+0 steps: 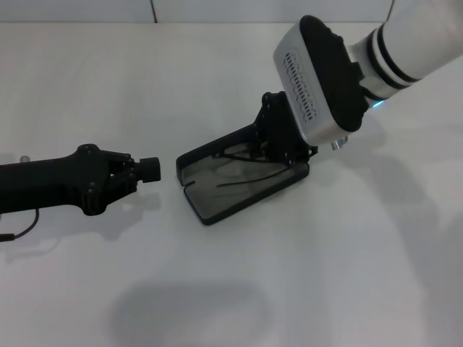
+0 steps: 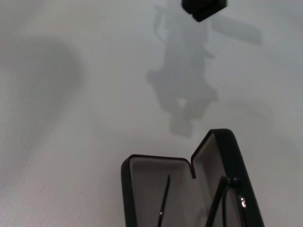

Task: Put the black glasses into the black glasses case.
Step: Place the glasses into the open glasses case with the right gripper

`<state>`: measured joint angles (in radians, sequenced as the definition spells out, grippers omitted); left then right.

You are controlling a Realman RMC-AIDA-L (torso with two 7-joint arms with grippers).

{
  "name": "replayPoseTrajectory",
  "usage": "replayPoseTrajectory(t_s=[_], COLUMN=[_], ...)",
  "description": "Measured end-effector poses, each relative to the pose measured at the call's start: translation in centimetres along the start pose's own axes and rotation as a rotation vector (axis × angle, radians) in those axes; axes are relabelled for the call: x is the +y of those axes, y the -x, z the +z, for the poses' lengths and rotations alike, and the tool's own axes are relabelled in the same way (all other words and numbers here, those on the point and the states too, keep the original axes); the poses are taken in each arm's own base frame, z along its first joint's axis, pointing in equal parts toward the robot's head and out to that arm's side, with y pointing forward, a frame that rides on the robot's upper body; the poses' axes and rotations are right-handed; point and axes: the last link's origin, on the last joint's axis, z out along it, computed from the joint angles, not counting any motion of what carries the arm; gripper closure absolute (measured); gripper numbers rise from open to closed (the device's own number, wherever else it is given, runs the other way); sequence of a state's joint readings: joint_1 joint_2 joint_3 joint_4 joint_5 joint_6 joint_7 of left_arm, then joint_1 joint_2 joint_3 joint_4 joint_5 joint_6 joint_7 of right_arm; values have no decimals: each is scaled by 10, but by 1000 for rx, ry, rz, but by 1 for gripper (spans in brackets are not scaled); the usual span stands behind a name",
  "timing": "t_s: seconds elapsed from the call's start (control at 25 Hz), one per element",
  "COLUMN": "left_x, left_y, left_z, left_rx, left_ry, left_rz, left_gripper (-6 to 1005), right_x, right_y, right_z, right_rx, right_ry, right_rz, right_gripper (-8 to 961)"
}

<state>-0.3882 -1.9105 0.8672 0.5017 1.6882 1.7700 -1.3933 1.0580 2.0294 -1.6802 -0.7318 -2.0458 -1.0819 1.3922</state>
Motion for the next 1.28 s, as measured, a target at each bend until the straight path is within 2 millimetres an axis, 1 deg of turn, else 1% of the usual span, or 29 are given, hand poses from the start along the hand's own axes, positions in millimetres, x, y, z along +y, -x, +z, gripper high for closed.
replayPoseTrajectory(t_s=[0.44,0.72,1.12,1.24,1.28], left_x=[-1,0,-1,-1,-1], left_y=[1,4,6,8,8], left_z=[3,5,5,3,3], left_rx=[-8,-17,-19,-20,-21], left_ry=[-2,-1,-9,-14,-15], left_rz=[-2,-9,-13,-18,-19], left_gripper=[960,960,959,958,958], right_x=[-2,-7,-5,-3,-3], right_y=[12,19,25,27,28], right_z=[4,3,2,-2,-5], right_rx=[-15,-31,-41,-62,-71], right_ry=[-4,-13,7,16,19], right_rz=[-111,-136,-154,-148,-143], right_gripper=[787,783,566,518,518])
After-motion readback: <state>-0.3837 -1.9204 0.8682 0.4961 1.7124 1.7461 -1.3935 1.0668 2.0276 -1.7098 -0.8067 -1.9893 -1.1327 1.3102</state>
